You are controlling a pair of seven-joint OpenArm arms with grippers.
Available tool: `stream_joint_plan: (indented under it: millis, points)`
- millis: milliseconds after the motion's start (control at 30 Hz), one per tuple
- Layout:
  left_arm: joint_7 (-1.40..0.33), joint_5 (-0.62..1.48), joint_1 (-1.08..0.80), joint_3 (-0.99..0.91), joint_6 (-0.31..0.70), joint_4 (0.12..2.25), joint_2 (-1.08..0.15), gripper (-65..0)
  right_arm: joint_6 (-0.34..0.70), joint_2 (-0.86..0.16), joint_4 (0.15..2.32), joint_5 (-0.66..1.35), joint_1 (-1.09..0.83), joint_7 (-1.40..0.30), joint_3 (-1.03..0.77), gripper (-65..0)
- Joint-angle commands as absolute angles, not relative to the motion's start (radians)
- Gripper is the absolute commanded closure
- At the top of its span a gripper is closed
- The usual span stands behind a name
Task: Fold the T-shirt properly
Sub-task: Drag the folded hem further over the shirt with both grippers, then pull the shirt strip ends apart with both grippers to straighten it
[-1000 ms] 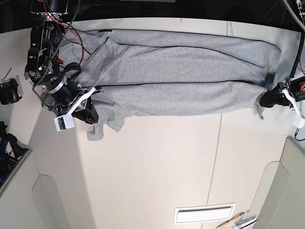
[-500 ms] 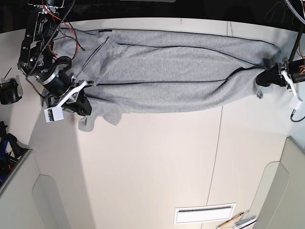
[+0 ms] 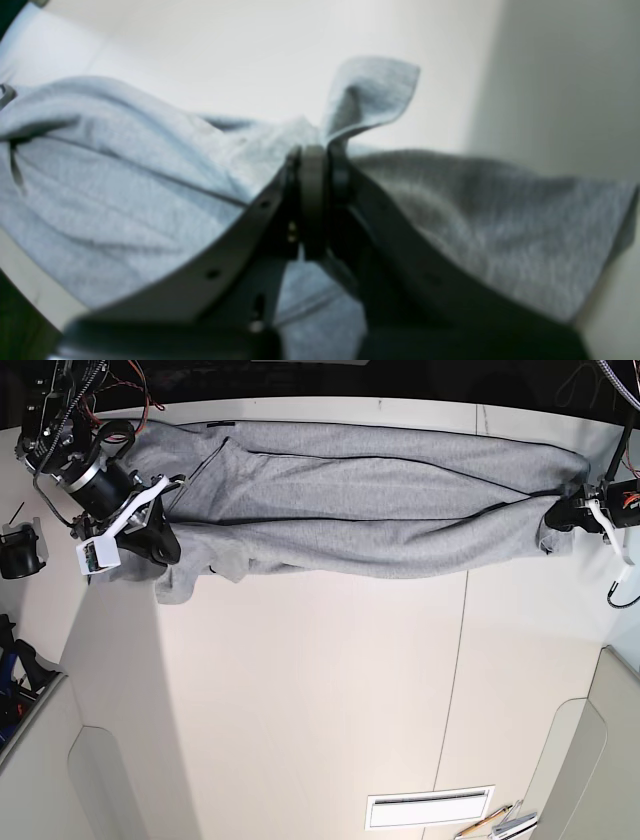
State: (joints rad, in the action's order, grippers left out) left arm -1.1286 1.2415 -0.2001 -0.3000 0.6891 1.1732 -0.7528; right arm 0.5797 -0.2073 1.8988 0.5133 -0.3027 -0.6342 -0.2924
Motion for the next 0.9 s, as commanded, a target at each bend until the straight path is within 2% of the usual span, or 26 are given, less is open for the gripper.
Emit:
stream_joint_plan:
  millis: [0,367,467,500,567,633,700,867]
  points:
    - [-1.118,1.251,-0.191,-0.309,0.698,1.185,-0.782,-7.0,0.584,-0.22,1.917,0.531,-0.308,-0.614,-0.301,0.0]
    - [-1.119,1.252,-0.191,-0.309,0.698,1.185,-0.782,-7.1,0.582,-0.219,1.917,0.541,-0.388,-0.641,-0.342,0.0]
    - [-1.118,1.253,-0.191,-0.309,0.698,1.185,-0.782,-9.6,0.58,-0.219,1.917,0.536,-0.403,-0.67,-0.345,0.0]
    - [-1.119,1.252,-0.191,-0.309,0.698,1.185,-0.782,-12.0,0.58,-0.219,1.917,0.53,-0.406,-0.678,-0.346,-1.2]
    - [-1.119,1.252,-0.191,-0.309,0.698,1.185,-0.782,-18.5,0.58,-0.219,1.917,0.523,-0.412,-0.678,-0.352,-16.9]
    - [-1.118,1.252,-0.191,-0.309,0.698,1.185,-0.782,-26.6,0.58,-0.219,1.917,0.523,-0.413,-0.678,-0.36,-27.8]
    - [-1.119,1.252,-0.191,-0.309,0.698,1.185,-0.782,-32.0,0.579,-0.219,1.917,0.524,-0.413,-0.678,-0.374,-30.6]
    - [-1.126,1.253,-0.189,-0.352,0.698,1.185,-0.785,-32.3,0.579,-0.218,1.919,0.607,-0.413,-0.694,-0.458,-30.6]
